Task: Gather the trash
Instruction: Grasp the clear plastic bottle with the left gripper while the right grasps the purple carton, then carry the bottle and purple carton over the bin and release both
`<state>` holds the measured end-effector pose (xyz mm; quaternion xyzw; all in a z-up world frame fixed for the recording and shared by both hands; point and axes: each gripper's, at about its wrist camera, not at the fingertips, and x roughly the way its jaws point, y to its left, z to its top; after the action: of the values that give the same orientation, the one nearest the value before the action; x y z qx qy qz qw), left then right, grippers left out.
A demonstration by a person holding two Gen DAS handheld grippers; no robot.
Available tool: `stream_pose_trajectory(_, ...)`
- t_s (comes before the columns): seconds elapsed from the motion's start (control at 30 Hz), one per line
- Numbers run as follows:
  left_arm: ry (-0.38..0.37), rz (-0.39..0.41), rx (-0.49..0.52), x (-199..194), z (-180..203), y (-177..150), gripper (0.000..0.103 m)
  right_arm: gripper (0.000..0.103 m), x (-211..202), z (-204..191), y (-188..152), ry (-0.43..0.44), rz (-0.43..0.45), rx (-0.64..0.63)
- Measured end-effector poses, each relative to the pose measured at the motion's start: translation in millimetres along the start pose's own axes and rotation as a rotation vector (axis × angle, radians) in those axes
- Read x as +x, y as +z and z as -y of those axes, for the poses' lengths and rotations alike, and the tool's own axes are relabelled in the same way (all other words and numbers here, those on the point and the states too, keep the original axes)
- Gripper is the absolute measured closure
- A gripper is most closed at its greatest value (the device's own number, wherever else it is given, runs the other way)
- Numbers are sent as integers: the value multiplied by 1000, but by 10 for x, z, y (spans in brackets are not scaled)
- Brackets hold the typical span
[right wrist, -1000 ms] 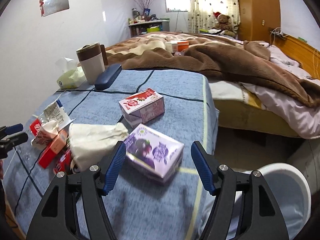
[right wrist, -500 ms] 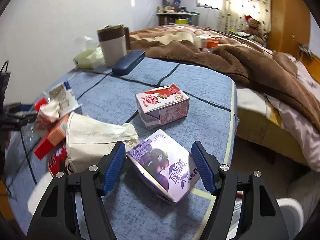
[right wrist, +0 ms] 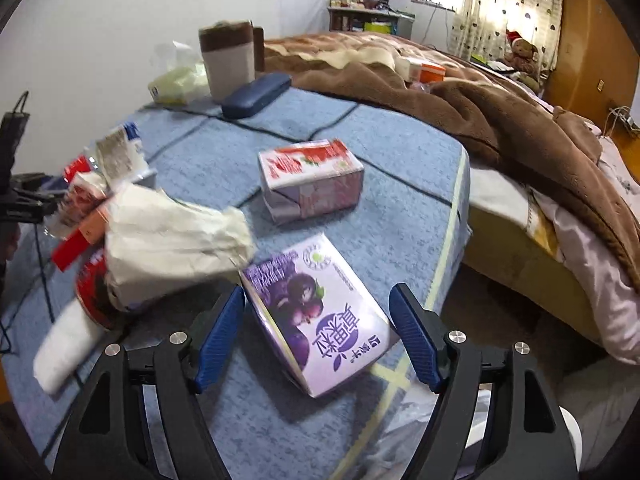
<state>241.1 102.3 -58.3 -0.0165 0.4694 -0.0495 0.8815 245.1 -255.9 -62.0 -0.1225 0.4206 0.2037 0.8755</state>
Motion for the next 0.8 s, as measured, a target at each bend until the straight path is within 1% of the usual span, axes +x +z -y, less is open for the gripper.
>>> stream_pose_trajectory(0.07,-1,0,0,7,2,-13,17,26,15,-13,-15,-13,-8,-6)
stream_pose_trajectory(0.1,-5,0,-3,7,-3,-17,19,26,16,-35,-17,-24,-10,-15)
stream_pose_trajectory(0.13,-12,2,-6,6,-10,-21,23,26,15,-46,-17,-26,-11,-19)
stream_pose_trajectory(0.2,-12,-4,-8,21,-17,-20,29,26,24,-56,-14,-34,-14,-19)
stream_pose_trajectory(0.23,-7,-5,-6,30,-7,-18,34,26,39,-51,-16,-40,-20,-9)
stream_pose_trajectory(0.33,-9,-2,1,34,21,-18,34,26,84,-12,-56,-35,-47,61)
stream_pose_trajectory(0.47,-18,0,-12,27,6,-22,34,27,103,-36,-114,-45,-43,101)
stream_pose_trajectory(0.5,-17,3,-12,16,7,-26,34,33,92,-52,-120,-42,-34,105)
stream_pose_trajectory(0.53,-19,8,-12,2,6,-32,34,35,78,-63,-125,-36,-26,108)
stream_pose_trajectory(0.67,-20,23,-42,-33,-30,-64,34,35,26,-121,-151,-33,-8,115)
stream_pose_trajectory(0.8,-19,59,-50,-141,-23,-122,36,35,-36,-159,-182,-40,20,128)
